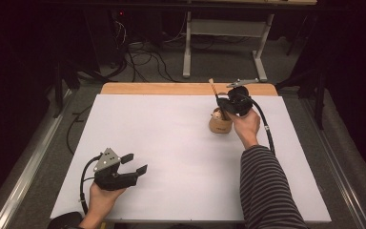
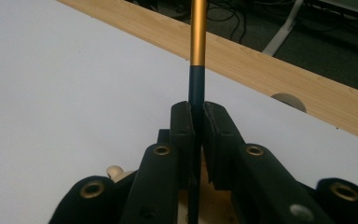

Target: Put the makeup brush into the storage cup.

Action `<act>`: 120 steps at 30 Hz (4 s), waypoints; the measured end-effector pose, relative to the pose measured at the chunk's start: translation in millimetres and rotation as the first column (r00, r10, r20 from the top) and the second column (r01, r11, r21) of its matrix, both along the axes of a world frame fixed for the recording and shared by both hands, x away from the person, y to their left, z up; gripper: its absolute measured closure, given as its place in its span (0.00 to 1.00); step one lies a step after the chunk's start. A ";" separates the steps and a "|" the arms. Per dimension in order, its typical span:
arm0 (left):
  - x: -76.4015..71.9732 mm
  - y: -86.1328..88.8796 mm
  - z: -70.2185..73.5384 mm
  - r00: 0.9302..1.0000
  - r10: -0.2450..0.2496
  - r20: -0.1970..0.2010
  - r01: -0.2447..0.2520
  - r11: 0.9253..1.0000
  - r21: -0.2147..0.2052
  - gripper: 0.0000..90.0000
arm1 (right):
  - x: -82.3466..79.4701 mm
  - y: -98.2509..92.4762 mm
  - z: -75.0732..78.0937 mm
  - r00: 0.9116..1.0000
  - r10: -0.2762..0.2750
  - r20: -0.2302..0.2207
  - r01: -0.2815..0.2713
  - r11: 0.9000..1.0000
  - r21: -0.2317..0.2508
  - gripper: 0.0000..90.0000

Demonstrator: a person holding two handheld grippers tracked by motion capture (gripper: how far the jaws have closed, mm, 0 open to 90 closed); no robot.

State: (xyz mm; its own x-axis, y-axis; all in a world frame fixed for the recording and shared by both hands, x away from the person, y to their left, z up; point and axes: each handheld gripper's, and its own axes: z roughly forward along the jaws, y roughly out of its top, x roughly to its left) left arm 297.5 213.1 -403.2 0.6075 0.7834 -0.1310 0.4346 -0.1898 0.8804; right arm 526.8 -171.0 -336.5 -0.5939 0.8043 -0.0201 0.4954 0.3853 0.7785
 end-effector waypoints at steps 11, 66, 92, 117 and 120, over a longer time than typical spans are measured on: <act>1.5 -2.2 -0.3 1.000 -0.006 -0.002 0.006 1.000 0.008 0.36 | -2.6 -1.6 -3.2 1.000 0.005 -0.018 -0.006 1.000 -0.010 0.94; 2.1 -1.3 -0.3 1.000 0.008 -0.004 -0.008 1.000 0.007 0.35 | -15.2 -10.7 10.5 0.998 -0.065 -0.014 0.064 0.998 -0.029 0.65; 5.7 -2.7 -0.4 1.000 -0.004 -0.007 0.004 1.000 0.003 0.36 | -40.1 -25.8 25.6 0.996 -0.079 0.049 0.077 0.996 0.046 0.50; 5.9 -3.0 0.5 1.000 -0.005 0.001 0.005 1.000 -0.005 0.33 | -72.3 -31.1 29.7 0.999 -0.012 0.051 0.008 0.997 0.077 0.30; 5.9 -3.1 0.5 1.000 -0.006 0.000 0.006 1.000 -0.006 0.33 | -75.7 -31.3 30.6 0.998 -0.008 0.059 0.003 0.996 0.086 0.29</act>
